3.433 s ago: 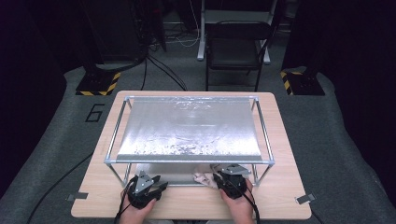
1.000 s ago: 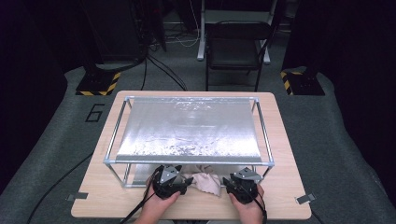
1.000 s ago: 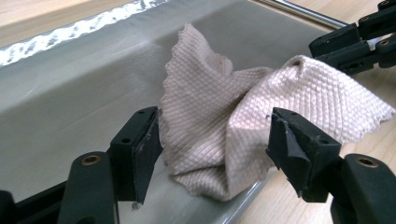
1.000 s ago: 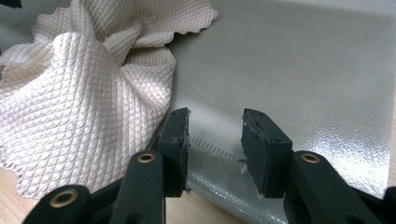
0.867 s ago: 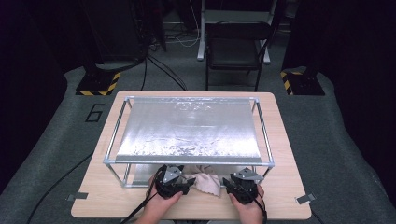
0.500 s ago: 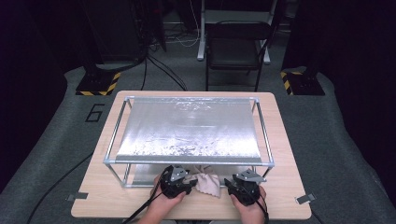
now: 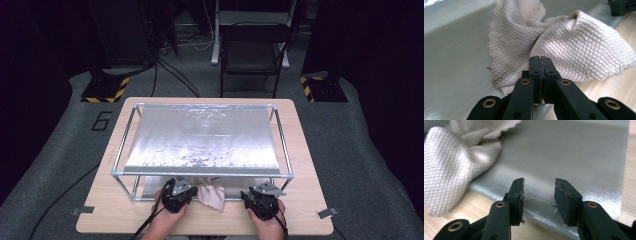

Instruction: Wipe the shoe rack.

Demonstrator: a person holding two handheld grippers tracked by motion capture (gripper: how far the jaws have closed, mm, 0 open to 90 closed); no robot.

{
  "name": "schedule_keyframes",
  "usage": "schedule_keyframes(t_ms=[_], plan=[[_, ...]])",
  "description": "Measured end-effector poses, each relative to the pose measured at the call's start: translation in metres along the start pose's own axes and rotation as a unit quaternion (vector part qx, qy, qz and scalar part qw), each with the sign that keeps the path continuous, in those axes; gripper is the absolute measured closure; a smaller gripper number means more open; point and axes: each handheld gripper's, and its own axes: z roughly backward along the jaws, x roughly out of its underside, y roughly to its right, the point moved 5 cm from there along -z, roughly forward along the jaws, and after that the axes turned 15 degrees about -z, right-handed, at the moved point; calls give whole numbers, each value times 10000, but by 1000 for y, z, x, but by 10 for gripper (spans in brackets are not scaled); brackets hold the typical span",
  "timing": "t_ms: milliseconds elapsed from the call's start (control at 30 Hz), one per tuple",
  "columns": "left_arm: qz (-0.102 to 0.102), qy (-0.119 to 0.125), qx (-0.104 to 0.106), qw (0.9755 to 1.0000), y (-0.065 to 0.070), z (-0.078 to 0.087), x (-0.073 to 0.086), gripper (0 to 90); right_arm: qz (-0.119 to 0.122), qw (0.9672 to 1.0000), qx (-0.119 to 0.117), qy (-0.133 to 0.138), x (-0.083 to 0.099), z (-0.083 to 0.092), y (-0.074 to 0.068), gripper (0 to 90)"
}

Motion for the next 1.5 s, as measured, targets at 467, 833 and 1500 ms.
schedule_keyframes(t_ms=[467, 833, 1500], plan=[[665, 261, -15, 9974, 0, -11, -19, 343, -65, 10000, -56, 12, 0, -1, 0, 596], [524, 21, -3, 9986, 6, -27, -24, 302, -50, 9999, -87, 0, 0, -1, 1, 596], [251, -198, 174, 9993, 9, -32, -21, 556, -74, 10000, -14, -56, 0, -3, 0, 580]])
